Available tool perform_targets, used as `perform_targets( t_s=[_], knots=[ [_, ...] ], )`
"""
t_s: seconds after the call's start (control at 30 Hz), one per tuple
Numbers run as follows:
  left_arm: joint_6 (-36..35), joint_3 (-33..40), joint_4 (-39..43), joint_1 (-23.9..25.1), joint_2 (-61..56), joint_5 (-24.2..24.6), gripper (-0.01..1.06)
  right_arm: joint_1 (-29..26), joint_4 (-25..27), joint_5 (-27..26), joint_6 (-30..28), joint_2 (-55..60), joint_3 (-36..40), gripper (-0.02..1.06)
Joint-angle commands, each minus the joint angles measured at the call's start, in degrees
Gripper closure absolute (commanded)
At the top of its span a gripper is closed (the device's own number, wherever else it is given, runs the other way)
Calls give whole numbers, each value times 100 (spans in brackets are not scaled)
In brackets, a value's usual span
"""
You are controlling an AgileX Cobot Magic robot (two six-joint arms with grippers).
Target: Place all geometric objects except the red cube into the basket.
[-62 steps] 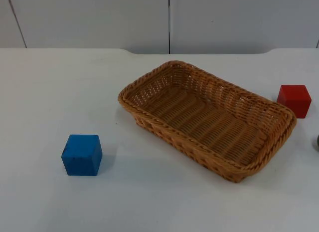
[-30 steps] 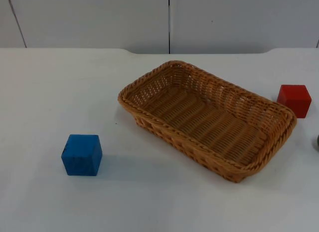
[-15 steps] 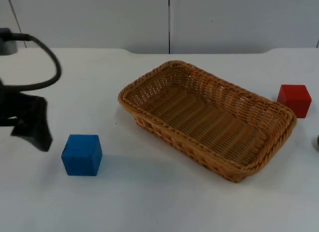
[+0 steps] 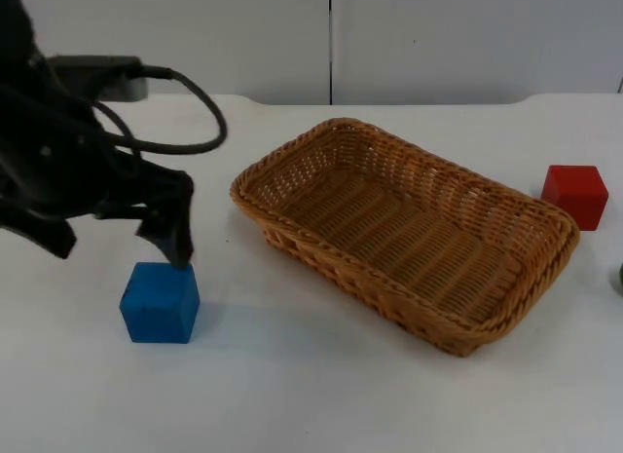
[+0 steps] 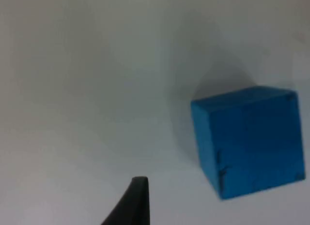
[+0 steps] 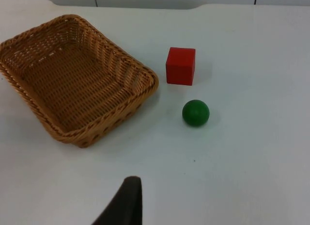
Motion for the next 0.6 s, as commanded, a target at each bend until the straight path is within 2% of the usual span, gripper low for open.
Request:
perform_targets(
  t_s=[0.0, 0.27, 0.57],
  knots=[
    [-76, -102, -36, -125, 129, -47, 0, -35, 21, -39, -90, -19, 21, -1],
    [-583, -157, 150, -160, 771, -479, 0, -35, 21, -39, -90, -19, 21, -1],
    [-660, -157, 62, -170, 1165, -918, 0, -35, 21, -39, -90, -19, 21, -1]
  ],
)
